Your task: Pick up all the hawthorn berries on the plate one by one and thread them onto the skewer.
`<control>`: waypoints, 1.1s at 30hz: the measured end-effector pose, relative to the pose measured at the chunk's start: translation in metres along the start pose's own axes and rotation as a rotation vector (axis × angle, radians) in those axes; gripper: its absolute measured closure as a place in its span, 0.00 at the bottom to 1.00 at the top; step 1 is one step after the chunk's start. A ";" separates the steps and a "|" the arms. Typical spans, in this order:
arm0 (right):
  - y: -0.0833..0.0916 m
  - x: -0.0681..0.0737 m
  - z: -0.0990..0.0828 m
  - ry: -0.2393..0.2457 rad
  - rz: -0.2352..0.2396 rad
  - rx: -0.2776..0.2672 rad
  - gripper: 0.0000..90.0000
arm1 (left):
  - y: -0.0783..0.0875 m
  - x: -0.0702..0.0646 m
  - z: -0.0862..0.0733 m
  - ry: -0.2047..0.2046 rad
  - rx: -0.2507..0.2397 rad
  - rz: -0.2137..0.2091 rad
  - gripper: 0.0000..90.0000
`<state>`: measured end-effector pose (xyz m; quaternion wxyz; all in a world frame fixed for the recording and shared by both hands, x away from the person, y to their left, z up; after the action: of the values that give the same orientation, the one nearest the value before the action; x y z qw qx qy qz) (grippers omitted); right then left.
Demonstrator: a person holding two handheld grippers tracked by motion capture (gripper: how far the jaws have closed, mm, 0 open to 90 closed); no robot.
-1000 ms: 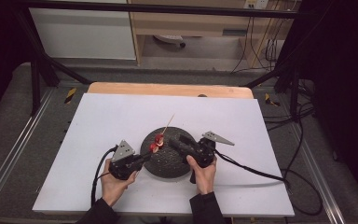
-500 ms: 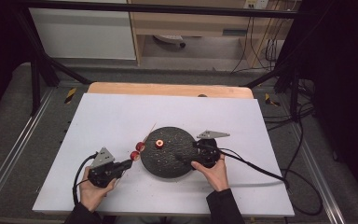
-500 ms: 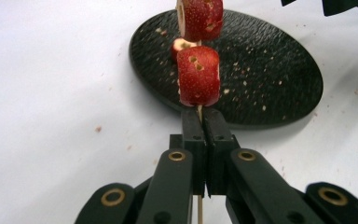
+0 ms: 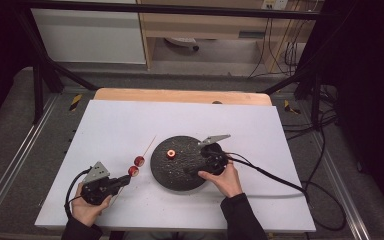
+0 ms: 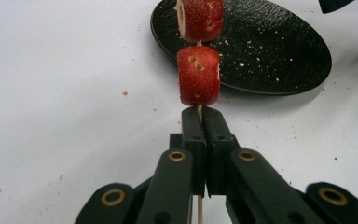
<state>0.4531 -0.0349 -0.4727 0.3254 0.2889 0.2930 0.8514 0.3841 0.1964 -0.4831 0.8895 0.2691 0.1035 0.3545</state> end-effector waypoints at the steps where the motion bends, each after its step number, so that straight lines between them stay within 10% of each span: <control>1: -0.001 0.001 0.001 0.003 -0.005 0.007 0.06 | 0.001 0.001 -0.001 0.001 -0.003 0.003 0.99; 33: -0.075 0.015 0.050 0.112 -0.090 0.284 0.33 | 0.007 0.007 -0.004 0.013 0.001 0.002 0.99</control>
<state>0.5064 0.0378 -0.4866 0.3023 0.2707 0.4408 0.8006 0.3836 0.2072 -0.4822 0.8883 0.2675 0.1092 0.3570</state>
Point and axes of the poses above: each handheld gripper's, and its own axes: y roughly backward along the jaws, z roughly out of its top, x roughly to its left, the point moved 10 cm from there along -y, roughly forward along the jaws, and after that the axes turned 8 degrees about -y, right-handed, at the moved point
